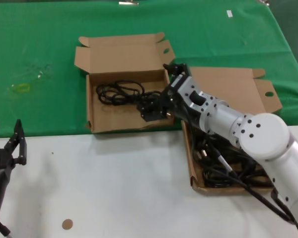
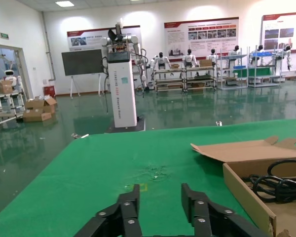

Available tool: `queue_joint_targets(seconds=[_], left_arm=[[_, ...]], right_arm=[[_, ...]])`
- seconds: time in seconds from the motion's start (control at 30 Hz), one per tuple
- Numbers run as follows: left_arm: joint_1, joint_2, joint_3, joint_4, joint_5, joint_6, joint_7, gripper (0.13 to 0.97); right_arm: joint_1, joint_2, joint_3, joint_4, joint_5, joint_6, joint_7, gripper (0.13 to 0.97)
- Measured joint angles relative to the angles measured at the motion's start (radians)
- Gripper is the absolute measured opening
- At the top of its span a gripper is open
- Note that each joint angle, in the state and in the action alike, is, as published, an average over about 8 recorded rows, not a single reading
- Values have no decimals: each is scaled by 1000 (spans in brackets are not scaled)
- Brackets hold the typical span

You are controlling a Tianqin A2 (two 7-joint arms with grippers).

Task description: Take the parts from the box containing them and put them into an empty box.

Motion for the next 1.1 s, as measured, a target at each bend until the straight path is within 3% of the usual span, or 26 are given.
queue_joint_targets(seconds=[0.27, 0.4, 0.67, 0.97, 1.1], left_arm=[[0, 0, 0, 0, 0, 0, 0, 440], [0, 0, 0, 0, 0, 0, 0, 440], [0, 0, 0, 0, 0, 0, 0, 666], [0, 0, 0, 0, 0, 0, 0, 838], [0, 0, 0, 0, 0, 0, 0, 838]], right_arm=[[-87, 9, 43, 66, 70, 54, -19, 931], [-131, 14, 64, 99, 106, 81, -28, 944], [-219, 23, 106, 164, 176, 136, -47, 966], [-319, 33, 155, 239, 256, 198, -69, 966], [-363, 38, 176, 272, 291, 225, -78, 966]])
